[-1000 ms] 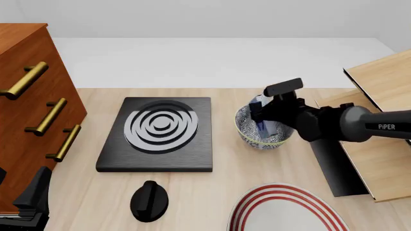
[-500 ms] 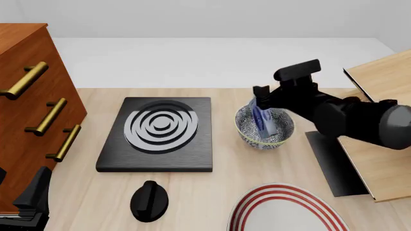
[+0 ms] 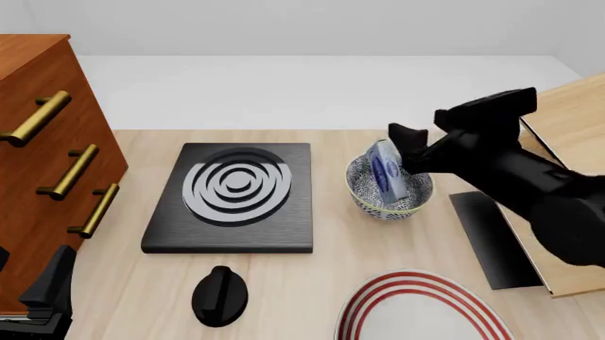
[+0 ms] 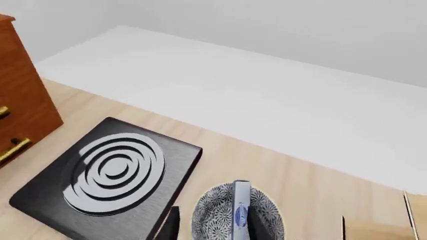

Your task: Pick up the cream cheese and put it in the bowl.

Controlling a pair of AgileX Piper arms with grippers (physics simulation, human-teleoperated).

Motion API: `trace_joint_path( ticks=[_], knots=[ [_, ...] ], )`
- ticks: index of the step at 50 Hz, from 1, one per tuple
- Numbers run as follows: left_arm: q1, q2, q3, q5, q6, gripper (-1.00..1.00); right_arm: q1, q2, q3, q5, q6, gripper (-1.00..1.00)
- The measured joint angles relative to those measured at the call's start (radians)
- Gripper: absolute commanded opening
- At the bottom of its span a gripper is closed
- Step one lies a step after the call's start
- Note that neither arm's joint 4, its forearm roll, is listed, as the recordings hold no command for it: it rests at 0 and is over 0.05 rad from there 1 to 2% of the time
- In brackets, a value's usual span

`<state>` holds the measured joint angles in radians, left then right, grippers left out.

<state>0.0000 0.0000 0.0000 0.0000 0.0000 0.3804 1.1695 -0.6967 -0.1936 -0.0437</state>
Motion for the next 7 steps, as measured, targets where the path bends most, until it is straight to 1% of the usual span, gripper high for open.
trace_joint_path(
  ticks=[7],
  knots=[
    [0.0,0.0,0.0,0.0,0.0,1.0,0.029,-0.122,0.053,0.027,0.009,1.0]
  ],
)
